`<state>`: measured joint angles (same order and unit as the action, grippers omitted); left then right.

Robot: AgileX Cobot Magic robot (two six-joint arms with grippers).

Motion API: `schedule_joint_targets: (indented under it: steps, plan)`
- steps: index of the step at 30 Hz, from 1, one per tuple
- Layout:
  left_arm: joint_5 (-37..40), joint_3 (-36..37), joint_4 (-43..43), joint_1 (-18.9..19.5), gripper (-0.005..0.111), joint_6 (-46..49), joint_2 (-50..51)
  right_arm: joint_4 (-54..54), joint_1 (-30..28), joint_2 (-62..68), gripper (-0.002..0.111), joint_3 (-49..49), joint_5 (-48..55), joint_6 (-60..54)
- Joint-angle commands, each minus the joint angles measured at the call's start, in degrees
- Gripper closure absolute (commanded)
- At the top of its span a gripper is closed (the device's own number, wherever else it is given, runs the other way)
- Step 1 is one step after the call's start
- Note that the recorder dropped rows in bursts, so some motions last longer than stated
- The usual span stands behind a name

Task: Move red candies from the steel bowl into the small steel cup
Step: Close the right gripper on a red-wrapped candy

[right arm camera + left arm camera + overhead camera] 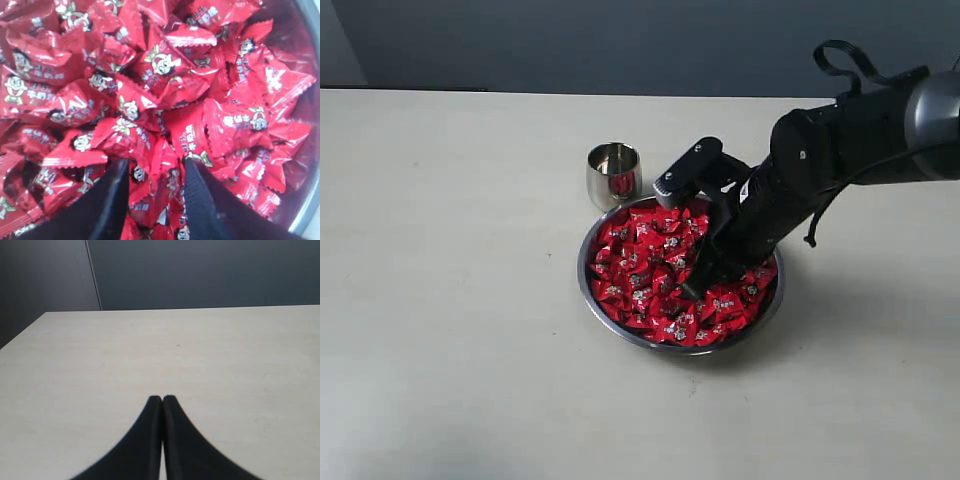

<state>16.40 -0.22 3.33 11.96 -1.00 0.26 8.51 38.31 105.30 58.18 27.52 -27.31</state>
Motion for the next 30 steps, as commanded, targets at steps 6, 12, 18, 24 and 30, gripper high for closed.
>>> schedule_joint_targets:
  steps: [6, 12, 18, 24, 30]
  plan:
    - [-0.1, 0.2, 0.3, -0.3, 0.106, -0.1, -0.3, -0.5, 0.1, 2.2, 0.072, 0.4, -1.1, 0.1]
    - [-0.1, 0.2, 0.3, -0.3, 0.106, -0.1, -0.3, -0.9, 0.1, 2.2, 0.072, 0.4, -1.1, 0.1]
    - [-0.1, 0.2, 0.3, -0.3, 0.106, -0.1, -0.3, -0.9, 0.1, 2.2, 0.096, 0.4, -1.1, 0.2]
    - [-0.1, 0.2, 0.3, -0.3, 0.106, -0.1, -0.3, -0.9, 0.1, 2.2, 0.109, 0.4, -1.1, 0.2]
    - [-0.1, 0.2, 0.3, -0.3, 0.106, -0.1, -0.3, -1.5, 0.1, -1.0, 0.109, 1.2, 0.5, 0.6]
